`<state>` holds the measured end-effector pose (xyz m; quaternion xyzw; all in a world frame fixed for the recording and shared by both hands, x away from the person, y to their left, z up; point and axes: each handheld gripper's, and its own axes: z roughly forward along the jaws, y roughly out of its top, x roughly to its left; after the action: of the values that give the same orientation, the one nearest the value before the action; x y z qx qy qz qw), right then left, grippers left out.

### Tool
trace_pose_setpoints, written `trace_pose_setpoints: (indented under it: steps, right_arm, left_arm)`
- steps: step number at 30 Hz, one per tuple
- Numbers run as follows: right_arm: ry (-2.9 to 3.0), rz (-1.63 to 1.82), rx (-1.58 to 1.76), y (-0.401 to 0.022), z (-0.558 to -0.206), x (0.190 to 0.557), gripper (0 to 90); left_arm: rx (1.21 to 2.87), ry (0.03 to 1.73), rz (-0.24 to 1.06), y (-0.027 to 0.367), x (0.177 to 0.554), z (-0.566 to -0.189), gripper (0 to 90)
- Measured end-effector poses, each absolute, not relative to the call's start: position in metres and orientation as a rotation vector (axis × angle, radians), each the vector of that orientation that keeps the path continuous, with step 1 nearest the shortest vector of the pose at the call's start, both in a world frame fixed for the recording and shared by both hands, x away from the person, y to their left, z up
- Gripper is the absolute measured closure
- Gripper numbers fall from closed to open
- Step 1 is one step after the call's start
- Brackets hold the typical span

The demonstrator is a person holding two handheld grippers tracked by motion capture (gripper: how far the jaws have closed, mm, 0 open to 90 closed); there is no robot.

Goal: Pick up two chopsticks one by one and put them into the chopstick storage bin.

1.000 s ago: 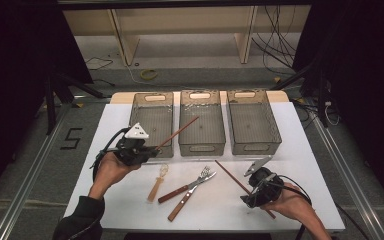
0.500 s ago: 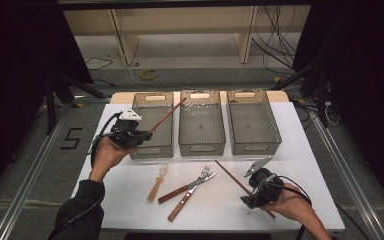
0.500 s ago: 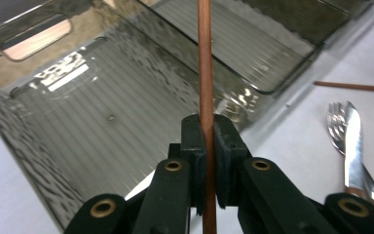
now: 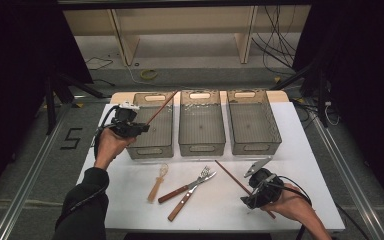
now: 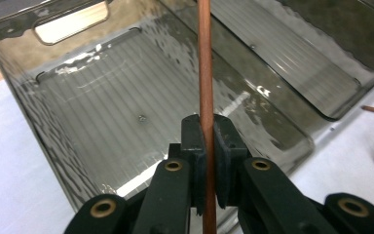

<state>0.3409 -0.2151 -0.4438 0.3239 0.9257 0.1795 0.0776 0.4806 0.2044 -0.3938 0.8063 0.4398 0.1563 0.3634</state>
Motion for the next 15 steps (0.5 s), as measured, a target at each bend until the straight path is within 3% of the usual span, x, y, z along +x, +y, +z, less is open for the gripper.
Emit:
trace_pose_setpoints:
  steps: [15]
  right_arm:
    - [2.778, 0.534, 0.964, -0.215, -0.445, 0.342, 33.3]
  left_arm:
    - [2.036, 1.263, 0.385, 0.214, 0.501, -0.412, 84.6]
